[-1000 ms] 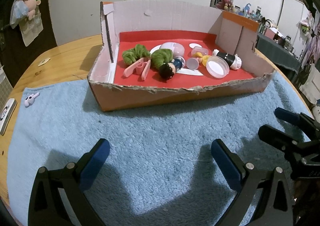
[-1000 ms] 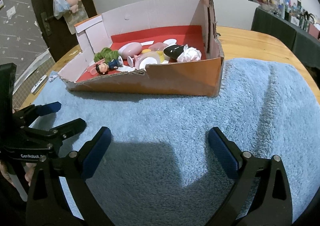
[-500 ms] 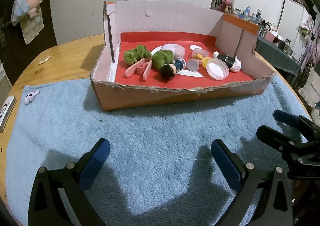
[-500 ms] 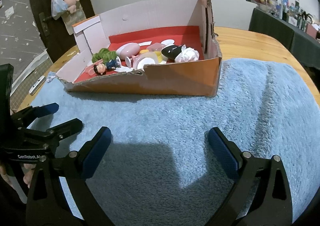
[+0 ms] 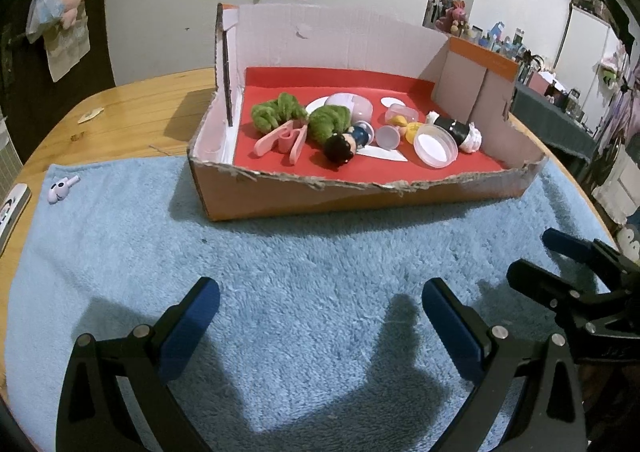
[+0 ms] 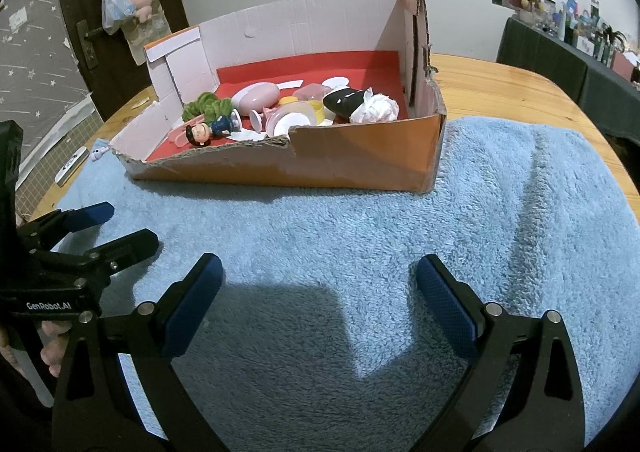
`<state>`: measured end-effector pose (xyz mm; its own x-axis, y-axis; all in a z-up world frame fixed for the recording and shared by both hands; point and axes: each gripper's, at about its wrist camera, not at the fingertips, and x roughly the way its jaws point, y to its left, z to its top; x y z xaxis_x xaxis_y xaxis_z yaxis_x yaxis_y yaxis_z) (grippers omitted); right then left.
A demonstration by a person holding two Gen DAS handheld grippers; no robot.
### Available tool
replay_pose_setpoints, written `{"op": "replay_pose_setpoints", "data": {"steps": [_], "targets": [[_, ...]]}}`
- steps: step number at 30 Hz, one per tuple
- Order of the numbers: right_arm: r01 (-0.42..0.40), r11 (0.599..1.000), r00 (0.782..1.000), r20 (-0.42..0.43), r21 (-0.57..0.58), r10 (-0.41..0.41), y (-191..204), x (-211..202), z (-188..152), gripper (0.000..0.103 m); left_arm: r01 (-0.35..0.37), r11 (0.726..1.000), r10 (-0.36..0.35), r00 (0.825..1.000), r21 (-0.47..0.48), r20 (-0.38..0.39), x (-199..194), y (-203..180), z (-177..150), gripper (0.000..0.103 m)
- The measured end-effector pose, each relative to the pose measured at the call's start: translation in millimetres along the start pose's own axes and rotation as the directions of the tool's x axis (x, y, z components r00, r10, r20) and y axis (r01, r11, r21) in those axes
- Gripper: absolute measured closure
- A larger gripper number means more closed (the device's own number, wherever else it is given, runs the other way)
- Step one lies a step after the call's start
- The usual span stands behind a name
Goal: Organize objects
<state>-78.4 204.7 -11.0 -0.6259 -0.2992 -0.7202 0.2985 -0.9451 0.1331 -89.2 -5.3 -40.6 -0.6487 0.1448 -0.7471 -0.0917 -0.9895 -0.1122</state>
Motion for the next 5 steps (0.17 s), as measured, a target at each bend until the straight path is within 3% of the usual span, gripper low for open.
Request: {"op": "replay_pose_setpoints", "data": {"steps": [5], "targets": [[0.001,1.0,1.0,0.0,-0.001,-0.001,-0.1,0.0,0.0,0.004,-0.008,1.0,0.008,1.0,0.007,-0.005,0.9,-0.6,0.5,0.0]]}}
